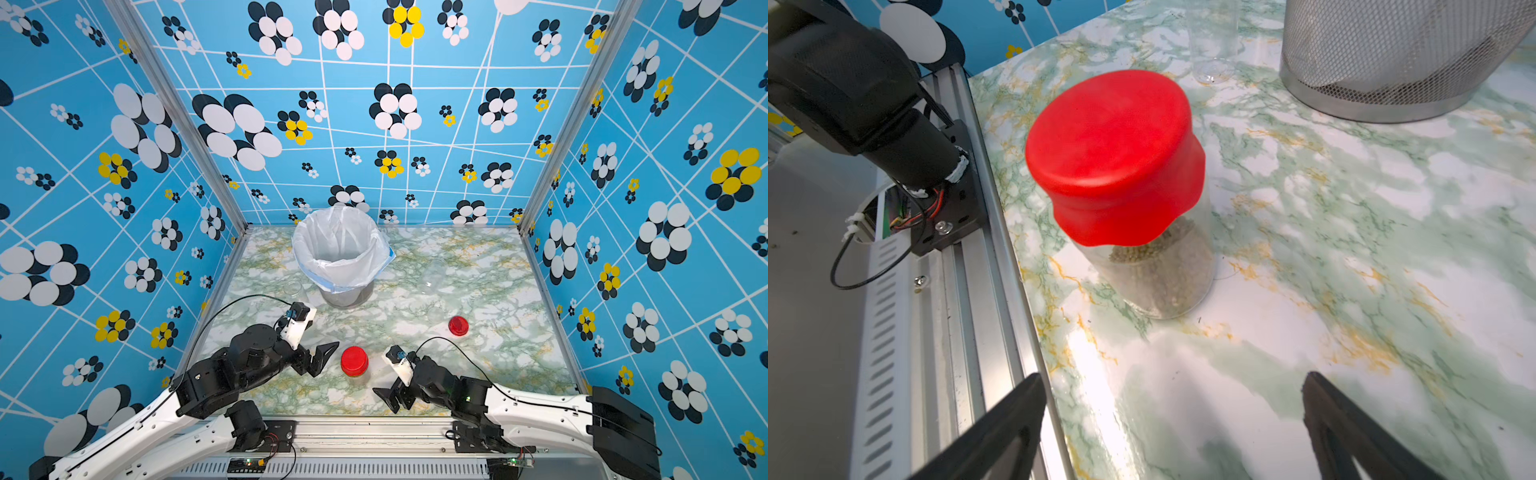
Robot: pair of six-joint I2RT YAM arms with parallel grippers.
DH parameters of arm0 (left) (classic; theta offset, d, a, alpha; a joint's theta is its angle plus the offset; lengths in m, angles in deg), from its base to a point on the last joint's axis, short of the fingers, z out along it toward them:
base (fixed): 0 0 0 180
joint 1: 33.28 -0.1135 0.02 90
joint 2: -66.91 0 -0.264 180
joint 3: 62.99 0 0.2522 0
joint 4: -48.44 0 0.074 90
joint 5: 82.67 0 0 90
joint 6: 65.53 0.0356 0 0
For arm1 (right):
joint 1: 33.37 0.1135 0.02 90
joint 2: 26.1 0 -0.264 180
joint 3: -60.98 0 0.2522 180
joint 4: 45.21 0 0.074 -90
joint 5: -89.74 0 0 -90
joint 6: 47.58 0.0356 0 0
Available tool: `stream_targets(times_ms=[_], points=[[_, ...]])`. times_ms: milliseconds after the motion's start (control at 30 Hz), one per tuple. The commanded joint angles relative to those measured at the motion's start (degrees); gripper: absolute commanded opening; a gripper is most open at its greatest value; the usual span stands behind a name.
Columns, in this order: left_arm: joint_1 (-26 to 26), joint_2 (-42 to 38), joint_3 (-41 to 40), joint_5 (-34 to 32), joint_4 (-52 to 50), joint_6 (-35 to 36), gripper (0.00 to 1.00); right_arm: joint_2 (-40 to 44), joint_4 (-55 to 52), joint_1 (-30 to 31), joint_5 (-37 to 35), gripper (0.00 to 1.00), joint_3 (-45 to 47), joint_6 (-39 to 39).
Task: Empty moldy mung beans from jars
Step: Pick up the jar from the center of the board.
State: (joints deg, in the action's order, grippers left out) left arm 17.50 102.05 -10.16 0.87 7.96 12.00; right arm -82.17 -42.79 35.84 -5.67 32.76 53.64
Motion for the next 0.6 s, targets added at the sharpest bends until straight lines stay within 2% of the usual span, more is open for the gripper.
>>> stream_targets(times_ms=[0, 300, 567], points=[[0.39, 1.12, 1.86, 0.31, -0.07, -1.22, 0.99, -5.08, 8.25, 1.25, -1.57, 0.98, -2.04, -2.05], [0.37, 0.73, 2.66, -0.84, -0.94, -2.87, 0.99, -19.06, 23.06, 1.27, -0.25, 0.99, -5.4, -5.61], [0.3, 0.74, 2.91, -2.28, -2.2, -3.08, 1.0, -28.28, 29.78, 1.2, -0.56, 0.98, -8.5, -5.61]])
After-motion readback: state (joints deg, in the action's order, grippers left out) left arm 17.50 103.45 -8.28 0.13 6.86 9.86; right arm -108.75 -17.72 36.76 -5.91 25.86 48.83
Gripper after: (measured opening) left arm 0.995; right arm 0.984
